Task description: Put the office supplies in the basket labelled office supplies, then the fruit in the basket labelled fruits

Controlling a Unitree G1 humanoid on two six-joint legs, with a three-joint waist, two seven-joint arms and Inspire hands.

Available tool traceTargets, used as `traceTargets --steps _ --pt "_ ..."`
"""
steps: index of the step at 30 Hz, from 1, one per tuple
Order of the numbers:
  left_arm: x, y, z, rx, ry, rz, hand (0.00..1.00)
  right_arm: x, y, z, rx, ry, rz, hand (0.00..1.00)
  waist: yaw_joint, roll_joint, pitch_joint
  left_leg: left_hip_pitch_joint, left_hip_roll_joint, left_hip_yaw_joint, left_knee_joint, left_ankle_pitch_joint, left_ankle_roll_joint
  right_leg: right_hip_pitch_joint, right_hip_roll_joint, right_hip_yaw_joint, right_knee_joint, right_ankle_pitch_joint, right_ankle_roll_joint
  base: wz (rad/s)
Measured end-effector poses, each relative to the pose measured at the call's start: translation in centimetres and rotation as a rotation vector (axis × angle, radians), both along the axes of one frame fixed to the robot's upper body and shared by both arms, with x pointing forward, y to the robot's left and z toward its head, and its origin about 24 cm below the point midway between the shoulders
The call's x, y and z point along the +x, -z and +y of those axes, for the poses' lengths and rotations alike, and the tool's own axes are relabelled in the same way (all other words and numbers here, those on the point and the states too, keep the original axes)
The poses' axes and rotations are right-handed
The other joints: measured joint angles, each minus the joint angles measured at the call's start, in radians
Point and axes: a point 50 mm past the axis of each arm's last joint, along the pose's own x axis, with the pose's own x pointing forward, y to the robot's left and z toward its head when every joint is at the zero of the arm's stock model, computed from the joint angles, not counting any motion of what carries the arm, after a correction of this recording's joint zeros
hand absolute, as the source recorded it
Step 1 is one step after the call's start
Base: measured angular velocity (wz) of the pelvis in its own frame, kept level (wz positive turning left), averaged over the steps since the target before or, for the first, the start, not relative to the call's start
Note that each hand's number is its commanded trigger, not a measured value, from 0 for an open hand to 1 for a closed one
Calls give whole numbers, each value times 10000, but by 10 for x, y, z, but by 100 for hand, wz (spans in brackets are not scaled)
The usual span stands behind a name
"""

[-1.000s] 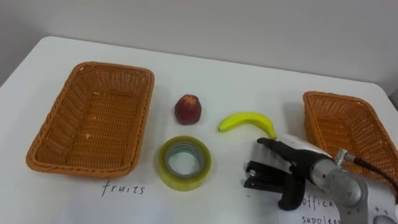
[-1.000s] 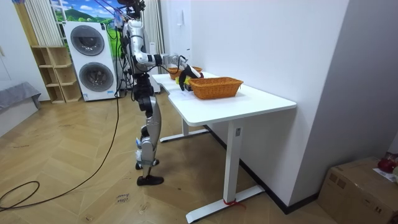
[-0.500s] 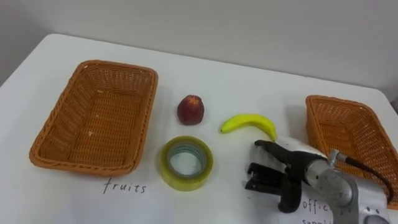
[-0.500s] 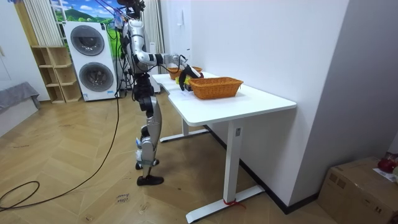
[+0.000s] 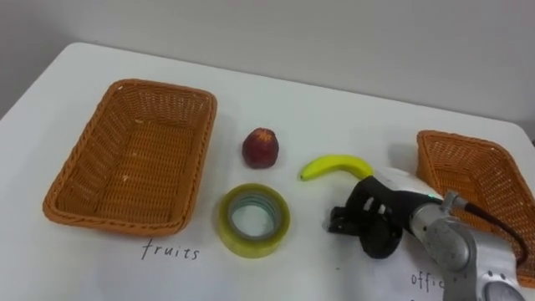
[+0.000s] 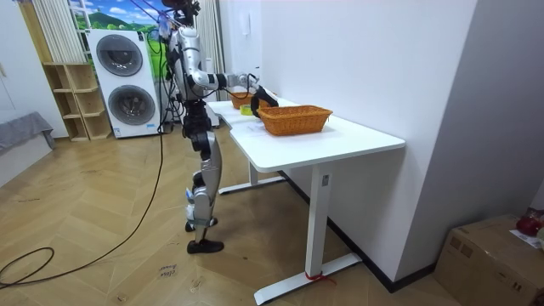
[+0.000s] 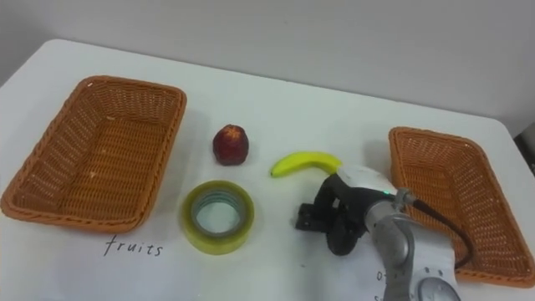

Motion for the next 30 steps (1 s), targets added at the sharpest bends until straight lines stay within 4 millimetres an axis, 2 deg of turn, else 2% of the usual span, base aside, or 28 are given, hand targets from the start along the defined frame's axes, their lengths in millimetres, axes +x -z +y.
traceTargets --steps 8,20,25,30 --pt "1 0 1 18 -1 -27 0 -2 2 3 239 -24 14 100 -9 4 -5 0 -4 0 60 0 0 26 -14 13 -2 0 0 0" --pt "2 -2 0 25 29 -164 0 -3 6 6 727 -82 105 100 20 74 -54 23 -1 19 60 26 -32 66 7 51 10 7 -11 0" --pt "-5 0 0 -27 -26 -73 0 -5 6 -1 1722 247 123 100 30 71 -53 28 3 84 61 31 -32 25 11 112 6 10 -16 -3" --pt "-18 1 0 52 -141 213 0 -6 4 2 3526 92 149 100 -276 93 -31 33 1 155 60 33 -29 -3 20 378 6 10 -16 -3"
